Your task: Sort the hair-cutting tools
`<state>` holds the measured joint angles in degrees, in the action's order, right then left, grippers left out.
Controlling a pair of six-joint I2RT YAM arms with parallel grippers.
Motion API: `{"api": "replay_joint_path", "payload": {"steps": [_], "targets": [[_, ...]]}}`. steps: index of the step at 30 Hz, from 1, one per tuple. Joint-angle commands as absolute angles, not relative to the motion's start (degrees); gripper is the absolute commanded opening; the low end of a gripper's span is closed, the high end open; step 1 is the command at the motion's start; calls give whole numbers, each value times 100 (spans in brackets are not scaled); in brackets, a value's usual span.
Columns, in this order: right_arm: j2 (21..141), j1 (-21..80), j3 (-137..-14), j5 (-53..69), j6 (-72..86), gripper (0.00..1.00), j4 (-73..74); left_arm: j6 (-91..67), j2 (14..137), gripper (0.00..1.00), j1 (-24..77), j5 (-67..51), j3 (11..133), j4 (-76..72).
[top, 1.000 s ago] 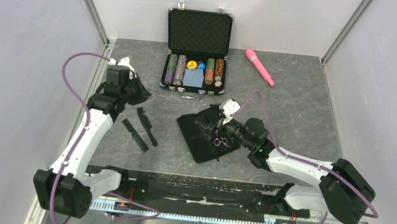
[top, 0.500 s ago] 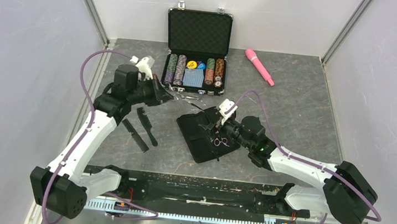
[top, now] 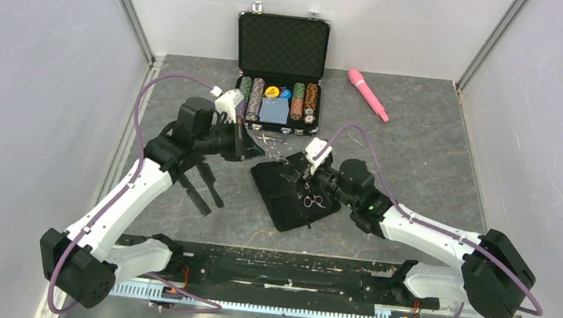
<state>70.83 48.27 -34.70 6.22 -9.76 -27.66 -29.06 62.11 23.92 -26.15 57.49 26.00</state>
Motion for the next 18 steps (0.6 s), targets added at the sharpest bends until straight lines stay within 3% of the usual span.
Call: {"api": "replay_joint_path", "payload": {"steps": [1,5,13,15,18], "targets": [[7124,4854,-3764,751,-1125,81,-2685,-2651,6179,2,2503,-2812,6015,2347],[7204,4853,-3830,910,-1134,68,-2557,-2669,6186,2,2547,-2828,6097,2354],[7282,4853,-3924,1043,-1168,20,-2384,-2667,6203,2,2567,-2805,6152,2436],[7287,4852,-3950,1088,-1165,12,-2344,-2663,6176,10,2566,-2754,6134,2418],[7258,4855,-3940,1202,-1074,0,-2355,-2695,6163,34,2568,-2680,6064,2345]]}}
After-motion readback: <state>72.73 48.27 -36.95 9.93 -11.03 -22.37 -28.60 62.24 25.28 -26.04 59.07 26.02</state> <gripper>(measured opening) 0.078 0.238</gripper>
